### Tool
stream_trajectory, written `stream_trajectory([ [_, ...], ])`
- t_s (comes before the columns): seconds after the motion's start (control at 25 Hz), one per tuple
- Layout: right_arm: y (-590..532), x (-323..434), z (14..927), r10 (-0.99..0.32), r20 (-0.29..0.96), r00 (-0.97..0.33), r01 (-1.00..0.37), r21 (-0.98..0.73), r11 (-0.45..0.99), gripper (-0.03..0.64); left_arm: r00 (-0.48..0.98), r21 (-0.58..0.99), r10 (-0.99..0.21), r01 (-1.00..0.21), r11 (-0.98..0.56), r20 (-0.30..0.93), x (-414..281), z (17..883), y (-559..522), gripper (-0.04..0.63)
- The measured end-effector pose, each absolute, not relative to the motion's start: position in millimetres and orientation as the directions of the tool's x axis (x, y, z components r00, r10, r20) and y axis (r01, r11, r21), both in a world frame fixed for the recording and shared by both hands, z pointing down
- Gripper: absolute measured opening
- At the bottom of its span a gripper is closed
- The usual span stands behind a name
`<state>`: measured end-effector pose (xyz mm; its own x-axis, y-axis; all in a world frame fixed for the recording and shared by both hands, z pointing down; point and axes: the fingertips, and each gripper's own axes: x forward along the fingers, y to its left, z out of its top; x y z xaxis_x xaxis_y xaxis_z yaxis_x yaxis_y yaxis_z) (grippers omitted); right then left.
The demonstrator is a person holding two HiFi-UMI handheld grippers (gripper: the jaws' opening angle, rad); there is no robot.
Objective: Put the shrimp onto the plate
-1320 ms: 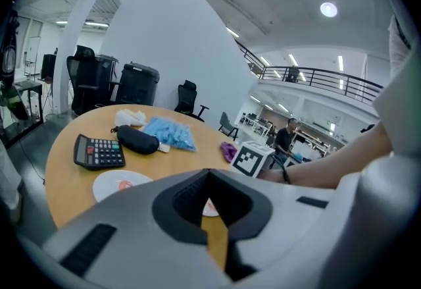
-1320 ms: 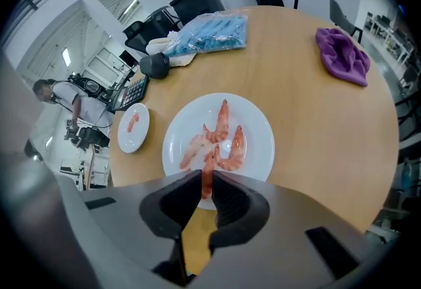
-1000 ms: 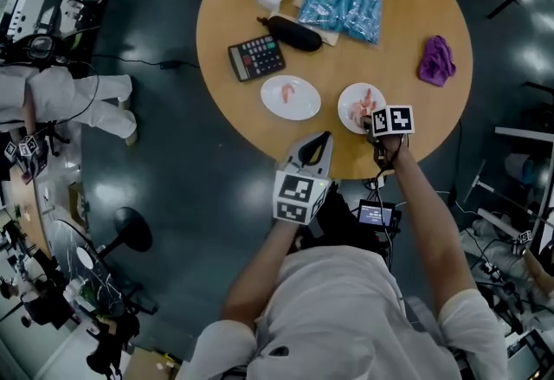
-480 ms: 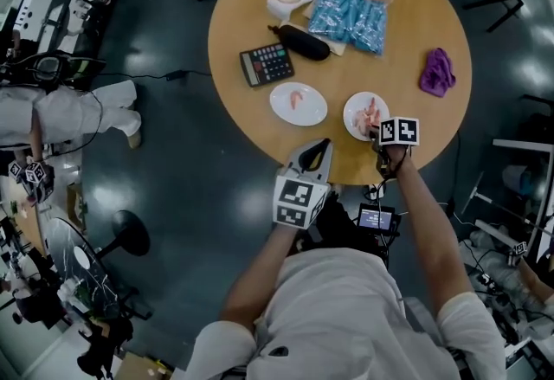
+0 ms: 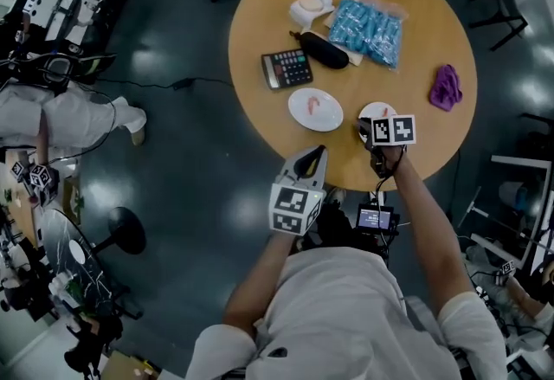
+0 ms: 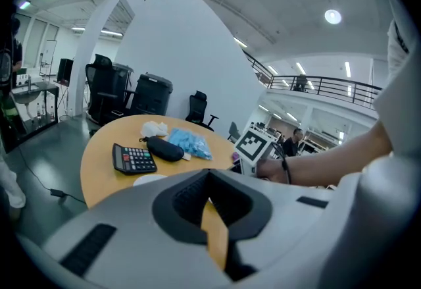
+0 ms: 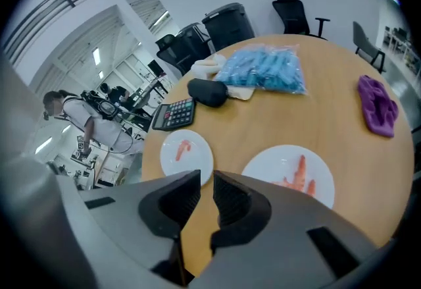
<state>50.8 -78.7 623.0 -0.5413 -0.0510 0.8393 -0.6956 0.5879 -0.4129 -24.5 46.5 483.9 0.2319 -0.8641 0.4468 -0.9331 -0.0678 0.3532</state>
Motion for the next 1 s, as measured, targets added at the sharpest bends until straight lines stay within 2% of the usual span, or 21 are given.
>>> stream_trajectory([
  [0.24, -55.6, -25.4, 621.2, -0.029, 0.819, -0.573, -0.626, -0.415, 0.66, 0.064, 0.235, 0.369, -0.867, -0.927, -0.064, 0.44, -55.2, 482.7, 53.0, 0.008],
  [0.48, -45.0, -73.2, 651.4, 0.005, 0.845, -0.535, -0.63, -0.403, 0.664, 0.067, 0.267, 0.368, -0.851, -0.925, -0.095, 0.453, -84.1, 489.6, 57.5, 0.008],
  [1.0, -63.0, -89.3, 684.7, -0.044, 0.91, -0.413, -0.715, -0.294, 0.634, 0.071, 0.262, 0.404, -0.857, -0.912, -0.07, 0.444, -123.5, 499.3, 62.5, 0.008],
])
